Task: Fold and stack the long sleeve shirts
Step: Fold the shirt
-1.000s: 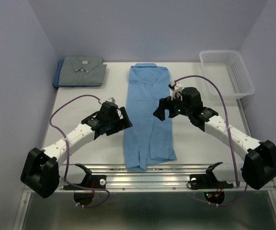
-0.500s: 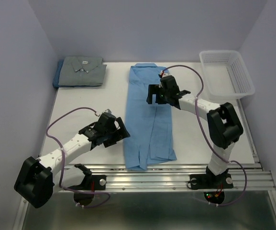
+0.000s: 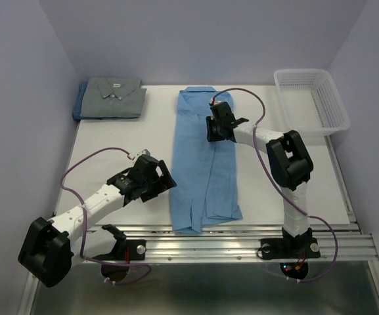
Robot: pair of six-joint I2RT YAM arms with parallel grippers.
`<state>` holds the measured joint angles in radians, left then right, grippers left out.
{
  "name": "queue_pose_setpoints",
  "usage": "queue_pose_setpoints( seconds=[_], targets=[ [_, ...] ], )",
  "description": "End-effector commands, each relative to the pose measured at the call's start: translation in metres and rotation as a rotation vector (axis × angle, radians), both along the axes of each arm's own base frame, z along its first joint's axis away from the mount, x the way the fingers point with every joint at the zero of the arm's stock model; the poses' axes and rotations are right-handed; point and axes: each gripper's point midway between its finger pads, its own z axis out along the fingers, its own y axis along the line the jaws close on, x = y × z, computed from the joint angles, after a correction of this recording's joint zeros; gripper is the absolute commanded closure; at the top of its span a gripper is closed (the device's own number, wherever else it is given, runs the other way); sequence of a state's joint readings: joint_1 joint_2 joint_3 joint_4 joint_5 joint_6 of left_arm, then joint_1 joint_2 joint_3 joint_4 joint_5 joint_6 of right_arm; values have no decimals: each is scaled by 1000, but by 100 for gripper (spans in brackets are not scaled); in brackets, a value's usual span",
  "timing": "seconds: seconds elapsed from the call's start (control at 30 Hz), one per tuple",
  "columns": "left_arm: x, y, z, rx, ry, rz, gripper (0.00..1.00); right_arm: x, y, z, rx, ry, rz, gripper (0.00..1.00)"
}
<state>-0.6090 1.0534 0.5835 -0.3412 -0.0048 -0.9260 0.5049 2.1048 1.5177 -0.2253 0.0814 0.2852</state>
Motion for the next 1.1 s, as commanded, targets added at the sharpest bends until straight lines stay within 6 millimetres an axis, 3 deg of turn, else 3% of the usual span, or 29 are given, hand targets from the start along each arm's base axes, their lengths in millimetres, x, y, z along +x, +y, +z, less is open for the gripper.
queue_pose_setpoints(
  seconds=[0.0,0.07,0.33,0.53,0.63,0.73,0.77,0.8,0.97,1.07],
  targets=[
    [8,1,9,18,-28,23,1,7,14,32,41,-51,70,88],
    [12,-1,9,17,-32,20,1,9,17,46,63,-77,85,99],
    [21,-8,10,15,-38,10,1,23,25,113,89,-147,93,99],
    [24,-12,13,8,-40,2,1,26,24,124,71,-117,76,99],
    [25,-13,13,10,-34,-5,1,30,24,113,50,-86,64,99],
    [22,-16,9,14,-14,-24,1,34,13,91,-19,-51,12,99],
    [21,-15,7,17,-6,-27,1,35,8,86,-40,-48,-6,95],
    [19,-14,4,23,4,-28,1,36,0,74,-66,-24,-29,85],
    [3,-18,-10,4,75,-73,1,30,-22,43,-155,39,-76,78],
    [-2,-22,-17,5,93,-91,1,27,-31,25,-204,62,-96,69]
  ],
)
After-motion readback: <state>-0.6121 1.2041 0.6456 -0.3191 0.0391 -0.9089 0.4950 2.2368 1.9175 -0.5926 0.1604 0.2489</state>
